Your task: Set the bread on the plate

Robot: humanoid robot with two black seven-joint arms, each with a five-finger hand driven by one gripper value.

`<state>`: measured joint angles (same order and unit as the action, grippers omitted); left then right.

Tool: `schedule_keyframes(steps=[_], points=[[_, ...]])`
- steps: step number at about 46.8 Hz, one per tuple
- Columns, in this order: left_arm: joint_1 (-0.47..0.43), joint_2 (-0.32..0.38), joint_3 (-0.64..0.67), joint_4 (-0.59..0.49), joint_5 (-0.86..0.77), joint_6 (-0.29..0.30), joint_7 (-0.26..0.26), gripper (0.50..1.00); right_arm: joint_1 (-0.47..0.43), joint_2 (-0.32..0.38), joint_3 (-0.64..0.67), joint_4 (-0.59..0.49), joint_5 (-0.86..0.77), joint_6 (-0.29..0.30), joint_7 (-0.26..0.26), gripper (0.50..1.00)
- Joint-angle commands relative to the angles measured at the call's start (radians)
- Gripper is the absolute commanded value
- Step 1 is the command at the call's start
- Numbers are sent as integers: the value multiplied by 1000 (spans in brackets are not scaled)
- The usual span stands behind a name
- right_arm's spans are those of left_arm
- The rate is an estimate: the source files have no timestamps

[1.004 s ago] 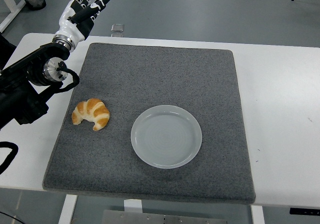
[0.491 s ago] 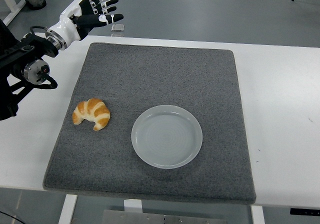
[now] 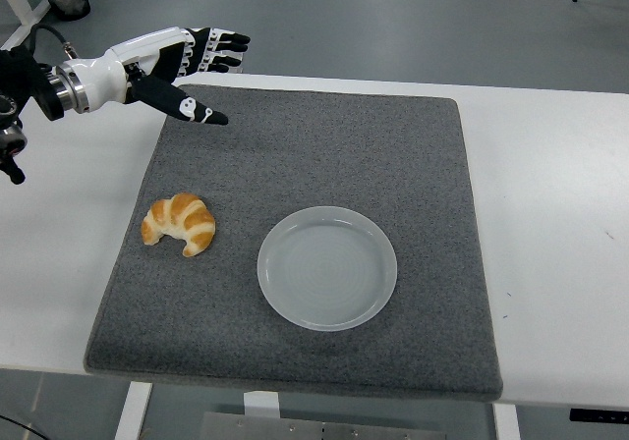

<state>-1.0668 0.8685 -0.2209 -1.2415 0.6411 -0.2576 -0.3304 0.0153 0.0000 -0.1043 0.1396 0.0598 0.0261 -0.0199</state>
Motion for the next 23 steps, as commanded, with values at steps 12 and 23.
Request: schedule_keyframes(steps=[12,23], points=[[7,90,18,-18,278,-89,-2,973,2,0,0,0,0,0,0,952],[16,116,26,-36,426,-152,-6,971,0,0,0,0,0,0,1,952]])
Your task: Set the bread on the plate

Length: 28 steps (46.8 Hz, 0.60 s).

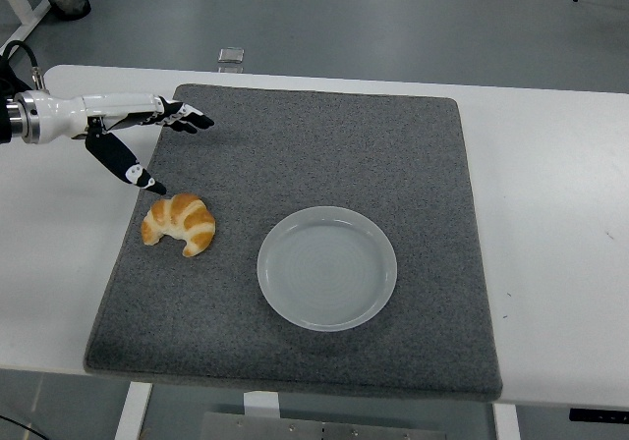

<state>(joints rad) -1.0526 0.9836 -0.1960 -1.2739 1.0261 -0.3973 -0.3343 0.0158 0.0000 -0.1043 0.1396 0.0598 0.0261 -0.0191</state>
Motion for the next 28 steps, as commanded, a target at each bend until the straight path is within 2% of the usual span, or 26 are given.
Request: schedule_keyframes(steps=[1,5,9,12,28], points=[[2,1,1,-5,58,-15,-2,971,1,0,0,0,0,0,1,952],[-3,3,1,-9,118,-44,-3,973,0,0,0,0,0,0,1,954],[-12,10,-2,-9,150,-104,-6,971,1,0,0,0,0,0,-1,952],[-17,10,-2,-9,154,-121,-6,969,0,0,0,0,0,0,-1,952],[-15,-29,-2,-9,330,-115,-6,966,1,0,0,0,0,0,-1,952]])
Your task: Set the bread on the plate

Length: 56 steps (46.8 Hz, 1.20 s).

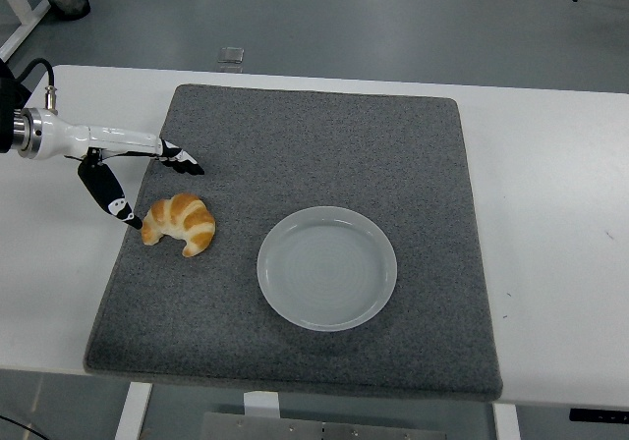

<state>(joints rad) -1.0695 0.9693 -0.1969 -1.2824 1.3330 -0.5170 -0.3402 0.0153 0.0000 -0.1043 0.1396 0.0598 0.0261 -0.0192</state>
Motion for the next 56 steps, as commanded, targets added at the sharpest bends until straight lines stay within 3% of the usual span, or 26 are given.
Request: schedule_keyframes(steps=[1,19,56], points=[[2,-21,-1,0,23,5,1,966,0,0,0,0,0,0,1,952],[9,-109,1,8,34,29,4,960,0,0,0,0,0,0,-1,952],[48,-121,1,29,144,31,0,956,0,0,0,0,0,0,-1,952]])
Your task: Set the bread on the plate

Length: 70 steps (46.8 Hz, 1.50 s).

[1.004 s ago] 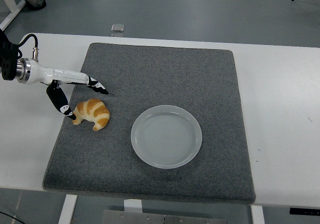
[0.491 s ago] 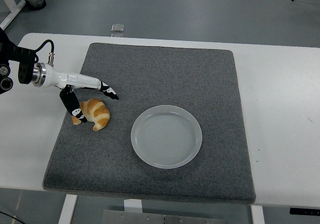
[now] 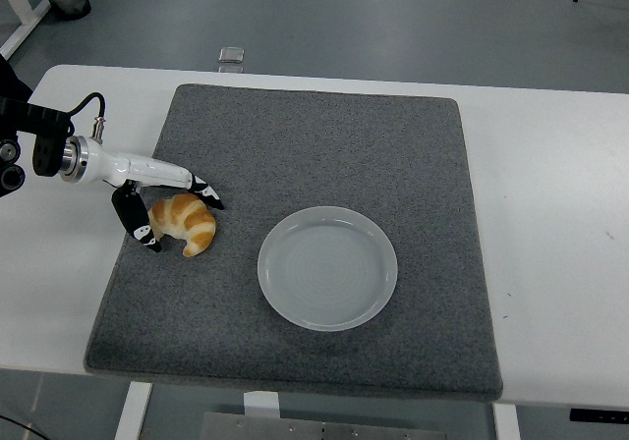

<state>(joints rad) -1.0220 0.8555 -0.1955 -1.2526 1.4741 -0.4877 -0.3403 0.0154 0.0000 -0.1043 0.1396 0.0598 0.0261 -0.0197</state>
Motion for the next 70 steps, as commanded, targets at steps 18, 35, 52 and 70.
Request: schedule_keyframes(steps=[18,35,52,70], points=[[0,-26,-1,8,34,20,0,874,0,0,0,0,0,0,0,952],[-1,-41,-1,28,55,20,0,816,1,0,0,0,0,0,1,952],[-1,-62,1,56,61,38,-5,639,0,0,0,0,0,0,1,954],[-18,-87,-12,76,54,78,-5,500,1,0,0,0,0,0,0,952]])
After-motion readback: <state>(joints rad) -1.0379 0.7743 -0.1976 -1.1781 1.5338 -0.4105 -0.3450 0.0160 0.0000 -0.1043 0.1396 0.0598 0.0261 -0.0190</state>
